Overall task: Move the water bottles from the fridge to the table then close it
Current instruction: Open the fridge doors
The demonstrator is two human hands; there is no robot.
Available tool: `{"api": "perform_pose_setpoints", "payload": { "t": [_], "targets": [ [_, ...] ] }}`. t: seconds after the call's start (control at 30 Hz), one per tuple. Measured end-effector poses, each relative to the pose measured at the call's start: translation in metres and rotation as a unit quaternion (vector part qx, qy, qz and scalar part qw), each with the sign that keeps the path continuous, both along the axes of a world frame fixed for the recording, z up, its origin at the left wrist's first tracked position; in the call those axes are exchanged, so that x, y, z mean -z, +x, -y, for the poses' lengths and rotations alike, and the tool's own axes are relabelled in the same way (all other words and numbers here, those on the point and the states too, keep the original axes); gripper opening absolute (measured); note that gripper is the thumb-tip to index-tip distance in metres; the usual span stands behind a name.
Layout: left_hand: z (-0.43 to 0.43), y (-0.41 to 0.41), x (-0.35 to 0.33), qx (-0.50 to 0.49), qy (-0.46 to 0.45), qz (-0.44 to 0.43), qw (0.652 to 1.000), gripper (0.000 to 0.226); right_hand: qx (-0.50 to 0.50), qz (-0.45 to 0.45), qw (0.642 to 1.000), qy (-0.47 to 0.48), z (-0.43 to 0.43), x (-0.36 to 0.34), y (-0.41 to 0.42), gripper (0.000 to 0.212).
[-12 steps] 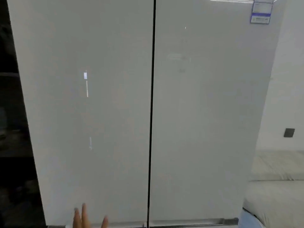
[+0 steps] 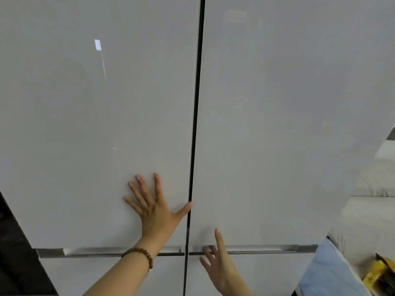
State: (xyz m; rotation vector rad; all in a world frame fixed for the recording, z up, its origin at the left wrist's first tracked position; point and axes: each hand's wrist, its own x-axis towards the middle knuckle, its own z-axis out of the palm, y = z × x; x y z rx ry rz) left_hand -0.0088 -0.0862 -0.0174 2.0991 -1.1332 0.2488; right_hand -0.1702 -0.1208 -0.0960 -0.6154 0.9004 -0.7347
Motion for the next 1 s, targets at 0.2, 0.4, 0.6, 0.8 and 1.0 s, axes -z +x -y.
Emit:
{"api": "perform_pose_setpoints", "payload": {
  "t": [0.2,0.4,0.6,0.8,1.0],
  "targets": [
    [0.004,0.003,0.005,-0.007,-0.011,0.016,1.0,0.122,-0.011,0.013,1.0,-0.007,0.01,0.009,0.034,0.082],
    [-0.005,0.0,-0.004,0.005,0.033,0.001,0.999,0.123,0.045,-0.012,0.999,0.012,0.008,0.023,0.038,0.08],
    [-0.032,-0.002,-0.025,0.071,0.101,-0.034,0.992,0.114,0.033,-0.01,0.999,0.01,-0.011,0.0,0.032,0.081],
    [-0.055,-0.008,-0.046,0.12,0.11,-0.078,0.984,0.101,0.005,-0.009,1.0,0.021,-0.056,-0.013,0.0,0.099],
    [-0.074,-0.055,-0.082,0.203,-0.078,-0.244,0.945,0.08,-0.031,-0.032,0.999,0.023,-0.11,-0.024,-0.071,0.096]
  ]
}}
